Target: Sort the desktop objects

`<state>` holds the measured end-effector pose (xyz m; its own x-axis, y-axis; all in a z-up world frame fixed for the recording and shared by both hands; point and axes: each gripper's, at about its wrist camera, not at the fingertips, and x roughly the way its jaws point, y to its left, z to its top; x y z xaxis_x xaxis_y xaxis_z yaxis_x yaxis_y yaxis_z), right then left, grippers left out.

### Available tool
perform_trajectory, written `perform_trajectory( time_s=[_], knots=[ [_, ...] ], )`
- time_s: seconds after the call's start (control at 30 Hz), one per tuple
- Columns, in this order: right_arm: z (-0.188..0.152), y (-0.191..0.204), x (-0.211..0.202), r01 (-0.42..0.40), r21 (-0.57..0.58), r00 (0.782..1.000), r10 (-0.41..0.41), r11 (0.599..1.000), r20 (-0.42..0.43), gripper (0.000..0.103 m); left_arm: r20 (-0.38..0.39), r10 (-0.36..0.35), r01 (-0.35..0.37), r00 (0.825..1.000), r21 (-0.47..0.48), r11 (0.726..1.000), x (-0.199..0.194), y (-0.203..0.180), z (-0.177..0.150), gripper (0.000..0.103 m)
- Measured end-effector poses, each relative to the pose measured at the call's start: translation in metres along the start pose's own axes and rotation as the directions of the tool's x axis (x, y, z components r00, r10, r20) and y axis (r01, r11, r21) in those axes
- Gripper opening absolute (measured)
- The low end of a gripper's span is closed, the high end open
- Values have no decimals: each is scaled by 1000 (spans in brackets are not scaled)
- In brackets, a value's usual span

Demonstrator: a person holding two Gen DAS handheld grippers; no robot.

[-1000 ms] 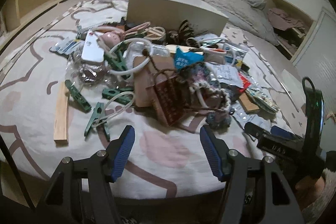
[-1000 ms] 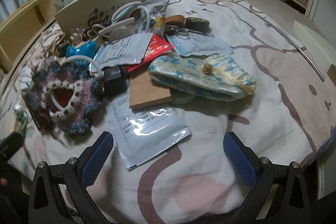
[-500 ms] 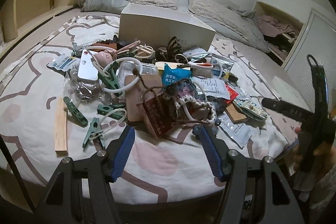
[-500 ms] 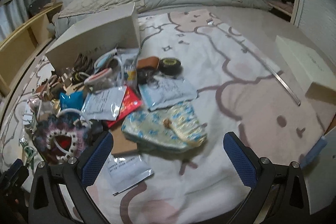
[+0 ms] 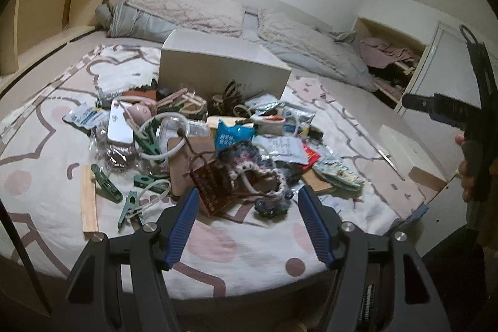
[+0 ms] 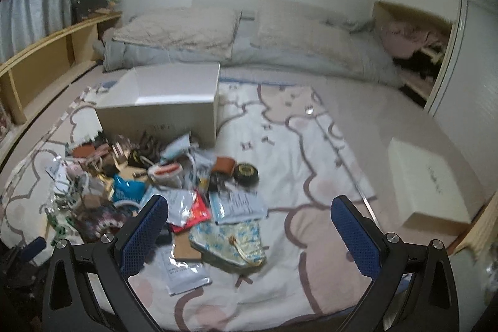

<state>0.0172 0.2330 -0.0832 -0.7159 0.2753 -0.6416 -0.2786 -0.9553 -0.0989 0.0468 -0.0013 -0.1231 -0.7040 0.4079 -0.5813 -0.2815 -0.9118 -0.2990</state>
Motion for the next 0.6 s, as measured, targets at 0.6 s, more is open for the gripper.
perform_trajectory(
  time_s=[0.6],
  knots=[
    [11, 35, -53, -67, 2, 995, 67, 998, 69, 103, 12, 3, -4, 1000, 87, 996, -19, -26, 13, 100]
  ],
)
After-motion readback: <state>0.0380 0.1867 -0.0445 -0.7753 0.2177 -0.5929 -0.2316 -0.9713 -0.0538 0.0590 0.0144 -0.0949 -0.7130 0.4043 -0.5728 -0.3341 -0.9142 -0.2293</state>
